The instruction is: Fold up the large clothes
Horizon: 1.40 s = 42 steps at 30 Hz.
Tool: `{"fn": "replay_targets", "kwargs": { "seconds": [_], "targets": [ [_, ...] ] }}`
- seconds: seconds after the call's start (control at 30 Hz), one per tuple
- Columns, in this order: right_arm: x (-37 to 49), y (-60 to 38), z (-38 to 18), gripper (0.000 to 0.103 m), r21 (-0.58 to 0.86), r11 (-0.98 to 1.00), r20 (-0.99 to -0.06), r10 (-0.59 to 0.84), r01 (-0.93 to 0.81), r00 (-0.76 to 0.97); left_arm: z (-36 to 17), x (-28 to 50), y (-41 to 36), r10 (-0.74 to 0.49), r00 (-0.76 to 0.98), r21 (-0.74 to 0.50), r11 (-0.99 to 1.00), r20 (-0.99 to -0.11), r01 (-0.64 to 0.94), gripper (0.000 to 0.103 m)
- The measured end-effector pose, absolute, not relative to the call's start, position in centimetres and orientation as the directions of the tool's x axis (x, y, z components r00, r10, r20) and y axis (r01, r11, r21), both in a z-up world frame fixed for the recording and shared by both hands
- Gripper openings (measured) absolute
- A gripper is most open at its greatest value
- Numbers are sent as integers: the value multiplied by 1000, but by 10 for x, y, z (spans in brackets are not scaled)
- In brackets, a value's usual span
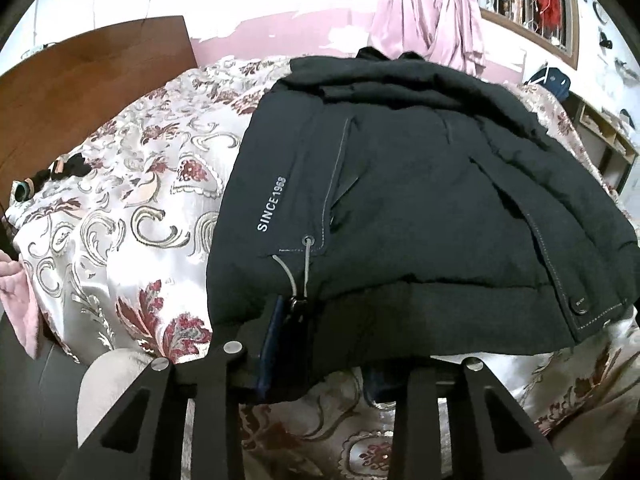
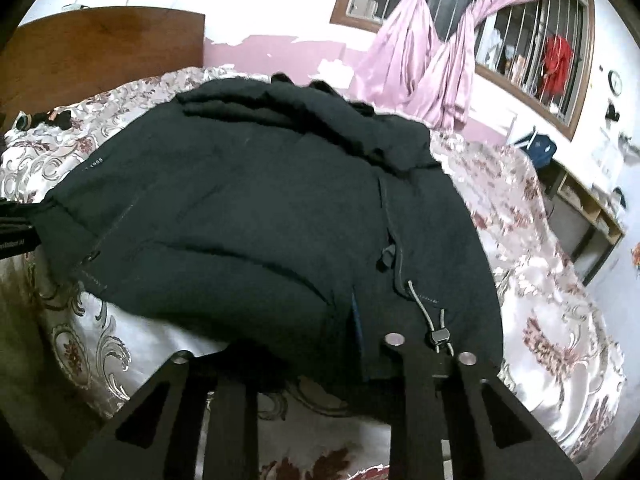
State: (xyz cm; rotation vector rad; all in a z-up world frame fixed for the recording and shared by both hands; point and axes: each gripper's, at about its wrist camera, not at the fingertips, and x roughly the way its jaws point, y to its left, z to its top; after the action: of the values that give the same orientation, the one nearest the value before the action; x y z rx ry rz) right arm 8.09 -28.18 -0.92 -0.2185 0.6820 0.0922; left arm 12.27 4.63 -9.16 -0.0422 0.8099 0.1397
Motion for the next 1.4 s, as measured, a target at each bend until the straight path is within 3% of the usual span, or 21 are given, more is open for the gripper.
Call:
{"fn": "replay_targets", "kwargs": {
  "seconds": [0.4, 0.53, 0.9, 1.4],
  "targets": [
    [67, -292, 13, 10, -80, 988, -529, 68, -129, 846, -51, 97, 43, 99, 818, 14, 994, -567, -111, 15],
    [58, -298, 27, 8, -43, 992, -485, 82, -117, 871, -30, 88, 40, 109, 851, 28, 993, -513, -111, 13],
    [30, -301, 69, 8, -14, 994, -394, 90, -104, 915, 20, 60, 53, 51, 889, -74, 993, -455, -95, 12],
    [-19, -305, 141, 7, 9, 993, -167, 115, -115, 979, 96, 33, 58, -1, 954, -96, 995, -300, -29, 6]
  ]
}}
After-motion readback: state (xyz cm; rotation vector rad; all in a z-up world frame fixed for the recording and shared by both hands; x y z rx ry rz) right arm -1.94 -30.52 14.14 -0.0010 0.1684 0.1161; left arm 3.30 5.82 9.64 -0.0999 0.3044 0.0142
